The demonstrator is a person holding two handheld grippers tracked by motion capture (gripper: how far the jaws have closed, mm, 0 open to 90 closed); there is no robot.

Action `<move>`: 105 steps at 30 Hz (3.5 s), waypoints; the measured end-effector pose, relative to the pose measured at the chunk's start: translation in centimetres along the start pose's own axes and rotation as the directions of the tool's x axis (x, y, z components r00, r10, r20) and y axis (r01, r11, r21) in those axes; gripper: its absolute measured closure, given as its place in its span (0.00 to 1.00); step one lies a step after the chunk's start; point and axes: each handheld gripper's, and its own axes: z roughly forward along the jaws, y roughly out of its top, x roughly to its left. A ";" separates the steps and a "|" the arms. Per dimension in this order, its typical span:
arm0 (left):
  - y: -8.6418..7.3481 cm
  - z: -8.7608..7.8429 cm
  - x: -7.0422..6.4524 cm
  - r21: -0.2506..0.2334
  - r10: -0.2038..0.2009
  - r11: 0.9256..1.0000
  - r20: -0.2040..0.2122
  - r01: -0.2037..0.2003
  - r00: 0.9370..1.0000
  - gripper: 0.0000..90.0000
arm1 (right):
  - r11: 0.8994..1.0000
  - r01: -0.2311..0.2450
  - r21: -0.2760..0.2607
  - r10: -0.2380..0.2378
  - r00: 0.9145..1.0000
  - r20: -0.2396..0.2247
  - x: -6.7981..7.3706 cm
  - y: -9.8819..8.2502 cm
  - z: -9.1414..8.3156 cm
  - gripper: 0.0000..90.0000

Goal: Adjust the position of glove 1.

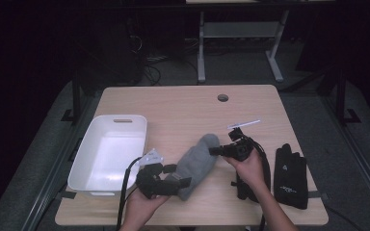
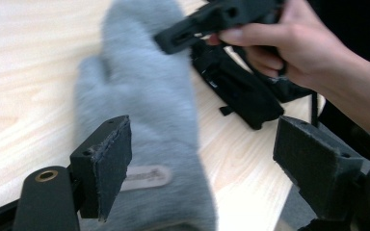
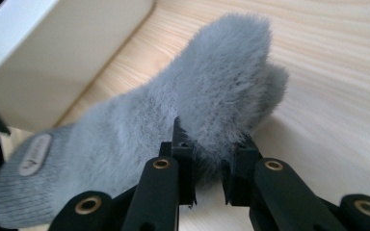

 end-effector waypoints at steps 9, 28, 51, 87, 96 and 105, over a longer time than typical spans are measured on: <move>-0.1 1.9 2.5 0.069 -0.147 0.987 -0.010 0.147 0.989 0.24 | 1.000 -0.012 -0.023 0.013 1.000 0.021 -1.8 -2.1 0.4 0.86; -1.8 4.3 3.8 0.238 -0.307 0.922 -0.031 0.306 0.951 0.20 | 1.000 -0.002 -0.013 0.003 0.999 0.054 -2.4 -2.5 -0.1 0.86; -1.5 4.7 2.7 0.254 -0.266 0.937 0.067 0.241 0.962 0.44 | 0.994 -0.055 -0.090 0.055 0.998 0.000 -2.2 -2.4 -2.0 0.86; 2.3 1.0 0.6 0.165 -0.133 0.979 0.096 0.116 0.986 0.44 | 0.988 -0.045 -0.147 0.039 0.998 -0.044 1.1 1.7 -6.5 0.86; 2.9 -0.2 0.7 0.145 -0.133 0.982 0.109 0.117 0.985 0.44 | 0.988 -0.037 -0.149 0.027 0.997 -0.069 2.1 3.2 -6.8 0.86; 3.8 -1.7 0.7 0.124 -0.118 0.987 0.104 0.105 0.988 0.44 | 0.989 -0.039 -0.144 0.025 0.995 -0.096 2.9 4.7 -7.1 0.86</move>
